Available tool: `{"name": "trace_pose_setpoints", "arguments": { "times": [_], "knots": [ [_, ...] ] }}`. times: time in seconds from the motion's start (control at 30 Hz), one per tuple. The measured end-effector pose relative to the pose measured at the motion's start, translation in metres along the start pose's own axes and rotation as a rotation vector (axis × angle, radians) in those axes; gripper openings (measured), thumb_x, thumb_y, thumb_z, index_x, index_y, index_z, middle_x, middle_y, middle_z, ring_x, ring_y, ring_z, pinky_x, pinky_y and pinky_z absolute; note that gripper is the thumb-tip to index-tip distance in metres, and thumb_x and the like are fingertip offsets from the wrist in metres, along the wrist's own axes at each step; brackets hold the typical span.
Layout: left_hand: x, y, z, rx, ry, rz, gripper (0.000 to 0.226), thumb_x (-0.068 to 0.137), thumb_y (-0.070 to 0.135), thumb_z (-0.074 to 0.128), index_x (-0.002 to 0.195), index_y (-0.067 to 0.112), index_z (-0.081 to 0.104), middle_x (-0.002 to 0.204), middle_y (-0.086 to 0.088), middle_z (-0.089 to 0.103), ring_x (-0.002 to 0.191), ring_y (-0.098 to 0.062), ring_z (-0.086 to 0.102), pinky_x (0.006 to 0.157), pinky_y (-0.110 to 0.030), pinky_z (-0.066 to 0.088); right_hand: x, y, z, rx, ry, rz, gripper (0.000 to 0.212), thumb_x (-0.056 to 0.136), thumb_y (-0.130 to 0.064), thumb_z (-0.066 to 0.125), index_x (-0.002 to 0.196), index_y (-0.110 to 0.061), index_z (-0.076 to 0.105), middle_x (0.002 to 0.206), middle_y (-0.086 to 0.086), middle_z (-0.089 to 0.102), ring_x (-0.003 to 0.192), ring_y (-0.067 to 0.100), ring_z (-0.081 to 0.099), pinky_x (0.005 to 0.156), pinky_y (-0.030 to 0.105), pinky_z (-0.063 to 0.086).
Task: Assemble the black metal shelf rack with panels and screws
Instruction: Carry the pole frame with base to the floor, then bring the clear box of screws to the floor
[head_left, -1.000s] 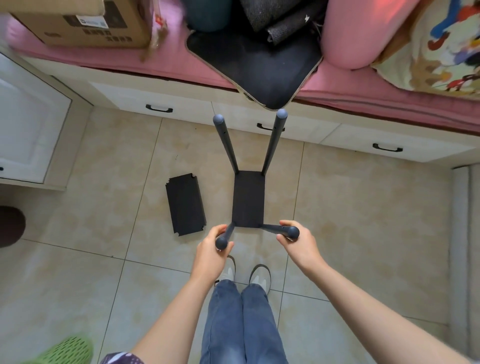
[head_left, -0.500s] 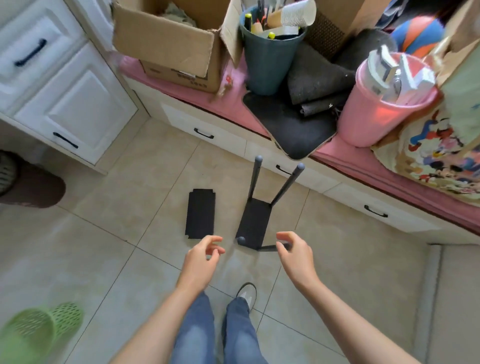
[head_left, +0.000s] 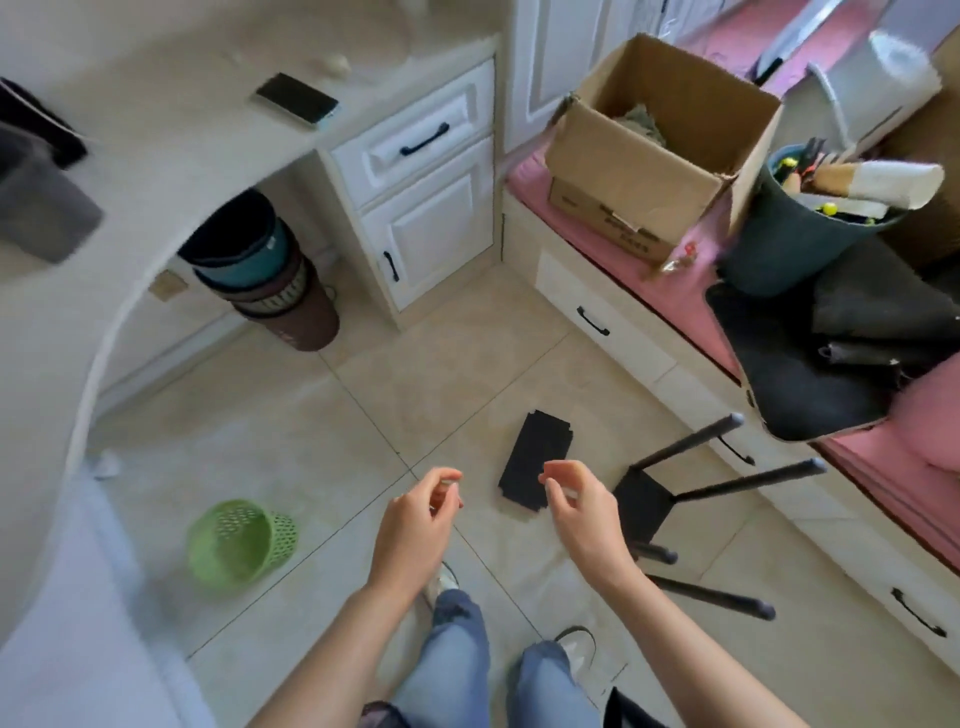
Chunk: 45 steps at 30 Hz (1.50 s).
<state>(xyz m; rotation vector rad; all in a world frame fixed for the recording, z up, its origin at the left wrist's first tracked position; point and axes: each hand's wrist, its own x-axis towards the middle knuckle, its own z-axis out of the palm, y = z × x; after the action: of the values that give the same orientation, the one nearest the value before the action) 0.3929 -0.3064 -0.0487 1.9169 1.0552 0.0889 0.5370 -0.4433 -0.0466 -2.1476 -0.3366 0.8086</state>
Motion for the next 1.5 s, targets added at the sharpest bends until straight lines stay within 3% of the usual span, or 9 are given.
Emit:
{"name": "trace_pose_setpoints", "arguments": {
  "times": [0.1, 0.43, 0.7, 1.0, 1.1, 1.2, 1.3, 1.4, 1.5],
  "knots": [
    [0.013, -0.026, -0.051, -0.028, 0.068, -0.034, 0.031, 0.100, 0.024, 0.056, 0.090, 0.053, 0.056, 0.080, 0.028, 0.068, 0.080, 0.004, 0.066, 0.066, -0.019, 0.050, 0.014, -0.042, 0.045, -0.031, -0.060, -0.045, 0.021, 0.100, -0.017, 0.055, 0.119, -0.013, 0.063, 0.105, -0.004, 0.066, 0.100, 0.013, 0.063, 0.090, 0.030, 0.051],
    [0.053, -0.099, -0.187, -0.151, 0.348, -0.206, 0.034, 0.097, 0.013, 0.059, 0.088, 0.045, 0.059, 0.075, 0.011, 0.072, 0.070, -0.001, 0.066, 0.069, -0.031, 0.054, 0.059, -0.162, 0.178, -0.135, -0.308, -0.162, 0.024, 0.100, -0.019, 0.053, 0.123, -0.016, 0.062, 0.108, -0.005, 0.068, 0.100, 0.007, 0.059, 0.072, 0.004, 0.038],
    [0.106, -0.117, -0.250, -0.240, 0.581, -0.269, 0.025, 0.097, 0.010, 0.062, 0.089, 0.033, 0.064, 0.071, 0.012, 0.071, 0.069, 0.005, 0.067, 0.065, -0.016, 0.052, 0.116, -0.258, 0.239, -0.195, -0.436, -0.281, 0.024, 0.098, -0.015, 0.055, 0.120, -0.012, 0.064, 0.108, 0.003, 0.071, 0.104, 0.014, 0.063, 0.080, 0.015, 0.042],
    [0.186, -0.115, -0.321, -0.355, 0.813, -0.436, 0.017, 0.095, 0.011, 0.063, 0.103, 0.026, 0.066, 0.078, 0.006, 0.072, 0.076, -0.011, 0.067, 0.067, -0.021, 0.046, 0.194, -0.375, 0.297, -0.322, -0.602, -0.386, 0.023, 0.097, -0.017, 0.054, 0.117, -0.014, 0.064, 0.105, 0.001, 0.072, 0.099, 0.013, 0.062, 0.077, 0.019, 0.041],
    [0.207, -0.118, -0.350, -0.333, 0.858, -0.475, 0.017, 0.094, 0.009, 0.061, 0.105, 0.021, 0.066, 0.080, 0.003, 0.072, 0.074, -0.011, 0.064, 0.060, -0.005, 0.038, 0.211, -0.411, 0.322, -0.324, -0.636, -0.384, 0.020, 0.096, -0.018, 0.053, 0.113, -0.019, 0.065, 0.095, -0.006, 0.071, 0.087, 0.008, 0.060, 0.061, 0.007, 0.039],
    [0.225, -0.123, -0.384, -0.352, 0.895, -0.490, 0.018, 0.096, 0.010, 0.060, 0.110, 0.020, 0.064, 0.086, -0.002, 0.072, 0.078, -0.018, 0.065, 0.064, -0.008, 0.041, 0.225, -0.444, 0.349, -0.306, -0.680, -0.369, 0.019, 0.096, -0.017, 0.052, 0.110, -0.022, 0.064, 0.095, -0.007, 0.071, 0.090, 0.008, 0.062, 0.055, 0.002, 0.039],
    [0.245, -0.131, -0.424, -0.405, 0.931, -0.492, 0.021, 0.097, 0.014, 0.059, 0.115, 0.023, 0.061, 0.092, -0.005, 0.070, 0.085, -0.022, 0.067, 0.074, -0.027, 0.048, 0.235, -0.479, 0.377, -0.262, -0.709, -0.350, 0.019, 0.096, -0.012, 0.050, 0.106, -0.021, 0.063, 0.090, -0.008, 0.071, 0.098, 0.015, 0.066, 0.070, 0.013, 0.051],
    [0.267, -0.143, -0.466, -0.401, 0.990, -0.485, 0.024, 0.096, 0.012, 0.059, 0.119, 0.019, 0.061, 0.092, -0.003, 0.067, 0.081, -0.020, 0.064, 0.068, -0.022, 0.045, 0.245, -0.510, 0.408, -0.215, -0.728, -0.301, 0.020, 0.096, -0.010, 0.049, 0.109, -0.015, 0.064, 0.091, -0.001, 0.072, 0.100, 0.022, 0.066, 0.089, 0.041, 0.056],
    [0.289, -0.154, -0.507, -0.366, 1.041, -0.471, 0.026, 0.097, 0.012, 0.058, 0.122, 0.014, 0.060, 0.098, 0.002, 0.063, 0.084, -0.016, 0.057, 0.072, -0.023, 0.041, 0.256, -0.529, 0.434, -0.077, -0.752, -0.101, 0.016, 0.098, -0.011, 0.051, 0.108, -0.007, 0.063, 0.089, 0.007, 0.071, 0.089, 0.023, 0.066, 0.086, 0.040, 0.057]
  ]
}}
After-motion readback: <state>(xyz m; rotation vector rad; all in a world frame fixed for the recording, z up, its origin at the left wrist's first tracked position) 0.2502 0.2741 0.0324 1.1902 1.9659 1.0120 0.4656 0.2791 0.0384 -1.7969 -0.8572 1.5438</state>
